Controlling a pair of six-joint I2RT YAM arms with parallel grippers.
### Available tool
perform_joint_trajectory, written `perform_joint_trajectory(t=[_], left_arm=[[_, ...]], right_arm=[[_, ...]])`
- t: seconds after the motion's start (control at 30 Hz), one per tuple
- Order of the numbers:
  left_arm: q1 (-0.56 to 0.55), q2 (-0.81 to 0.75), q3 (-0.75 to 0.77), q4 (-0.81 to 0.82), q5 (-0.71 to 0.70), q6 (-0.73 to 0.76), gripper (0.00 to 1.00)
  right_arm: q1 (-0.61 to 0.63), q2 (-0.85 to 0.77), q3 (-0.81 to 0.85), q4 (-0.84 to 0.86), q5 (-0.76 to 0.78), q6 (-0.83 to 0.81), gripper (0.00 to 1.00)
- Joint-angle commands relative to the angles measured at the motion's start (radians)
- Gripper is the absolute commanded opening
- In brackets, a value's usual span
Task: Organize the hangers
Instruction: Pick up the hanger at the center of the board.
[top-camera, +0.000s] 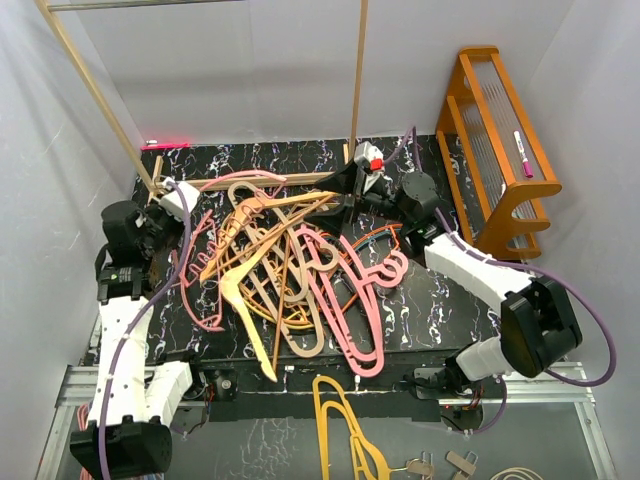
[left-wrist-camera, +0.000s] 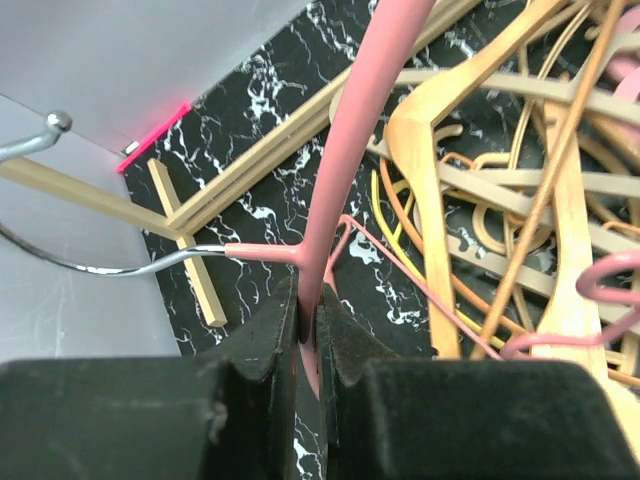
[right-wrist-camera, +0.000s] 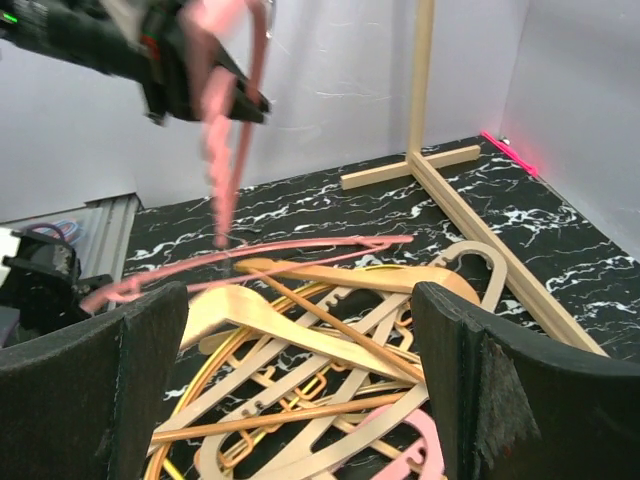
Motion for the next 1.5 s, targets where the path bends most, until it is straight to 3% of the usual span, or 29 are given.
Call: perform_joint_trajectory(t=[0.0,0.27,0.4,0.53,0.63,0.77,1.03,1.2,1.3,1.47], left_arm=[[-0.002,-0.017,-0.127,0.332,0.016,0.059,0.0],[-0.002,-0.058,-0.305,0.524,-0.045,0.216,0.0],[-0.002,-0.069,-0.28,0.496,-0.041,0.289,0.0],[-0.007,-0.096,-0.149,0.282,0.019,0.363,0.0],[-0.019,-0.123,-0.092,0.165,0.063,0.454,0.0],[-0.041,-0.167,-0.123,0.15,0.067,0.568,0.0],[-0.082,-0.218,-0.242,0.296,0.011,0.69,0.0],[-0.094,-0.212,-0.263,0.334,-0.008,0.707,0.0],[-0.102,-0.206,-0.273,0.358,-0.019,0.713,0.0],[-0.111,-0.197,-0.274,0.382,-0.028,0.711,0.0]], right_arm=[[0.006,-0.101,-0.053,0.105,-0.045,0.003,0.98],[0.007,-0.226,-0.145,-0.041,-0.013,-0.108,0.98],[0.007,-0.229,-0.157,-0.072,-0.006,-0.134,0.98],[0.006,-0.237,-0.156,-0.077,0.063,-0.195,0.98],[0.007,-0.191,-0.028,-0.162,-0.03,-0.235,0.99],[0.006,-0.07,0.185,-0.286,-0.148,-0.273,0.98],[0.022,0.142,0.512,-0.34,-0.441,-0.029,0.99],[0.081,0.167,0.537,-0.527,-0.394,-0.13,0.98],[0.162,0.179,0.549,-0.726,-0.242,-0.291,0.98],[0.243,0.192,0.49,-0.699,-0.041,-0.349,0.98]])
